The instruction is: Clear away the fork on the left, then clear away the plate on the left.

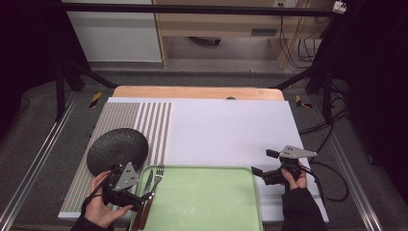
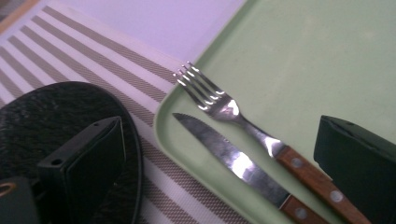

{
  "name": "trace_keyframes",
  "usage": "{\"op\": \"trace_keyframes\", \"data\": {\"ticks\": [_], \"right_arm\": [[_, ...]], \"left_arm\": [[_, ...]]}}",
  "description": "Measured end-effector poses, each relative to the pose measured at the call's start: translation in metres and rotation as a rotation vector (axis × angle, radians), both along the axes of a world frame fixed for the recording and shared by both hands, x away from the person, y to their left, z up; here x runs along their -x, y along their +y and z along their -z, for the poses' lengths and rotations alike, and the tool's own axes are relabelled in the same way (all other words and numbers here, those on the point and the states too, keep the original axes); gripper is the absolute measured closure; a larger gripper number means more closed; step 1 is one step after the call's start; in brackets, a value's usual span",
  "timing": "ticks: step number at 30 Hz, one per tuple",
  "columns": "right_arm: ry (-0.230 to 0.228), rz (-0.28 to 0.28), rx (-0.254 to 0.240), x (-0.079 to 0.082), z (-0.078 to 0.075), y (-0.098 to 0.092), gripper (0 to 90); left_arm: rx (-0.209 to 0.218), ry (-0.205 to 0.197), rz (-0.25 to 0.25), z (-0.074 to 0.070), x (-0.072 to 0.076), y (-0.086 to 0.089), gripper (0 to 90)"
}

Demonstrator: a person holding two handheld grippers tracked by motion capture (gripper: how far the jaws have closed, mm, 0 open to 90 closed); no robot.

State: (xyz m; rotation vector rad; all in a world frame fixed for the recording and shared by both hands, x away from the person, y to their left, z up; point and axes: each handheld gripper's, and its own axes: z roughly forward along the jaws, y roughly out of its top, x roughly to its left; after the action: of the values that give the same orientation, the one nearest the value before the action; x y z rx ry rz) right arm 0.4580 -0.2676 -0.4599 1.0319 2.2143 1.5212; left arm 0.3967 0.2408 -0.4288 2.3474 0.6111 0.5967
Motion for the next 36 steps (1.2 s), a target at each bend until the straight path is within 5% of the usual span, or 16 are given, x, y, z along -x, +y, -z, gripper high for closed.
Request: {"op": "trace_keyframes", "data": {"ticks": [14,28,36], "right_arm": [[0.002,0.003,0.001,0.000,0.000,0.000,0.2],[0.002,0.005,0.001,0.000,0.000,0.000,0.3],[0.002,0.005,0.001,0.000,0.000,0.000,0.2]], "left_arm": [[-0.118,-0.083,-0.020,0.000,-0.003,0.018,0.0],[-0.247,-0.122,-0.042,0.007,-0.007,0.031,0.0],[-0.328,-0.188,-0.038,0.009,-0.007,0.036,0.0]]}}
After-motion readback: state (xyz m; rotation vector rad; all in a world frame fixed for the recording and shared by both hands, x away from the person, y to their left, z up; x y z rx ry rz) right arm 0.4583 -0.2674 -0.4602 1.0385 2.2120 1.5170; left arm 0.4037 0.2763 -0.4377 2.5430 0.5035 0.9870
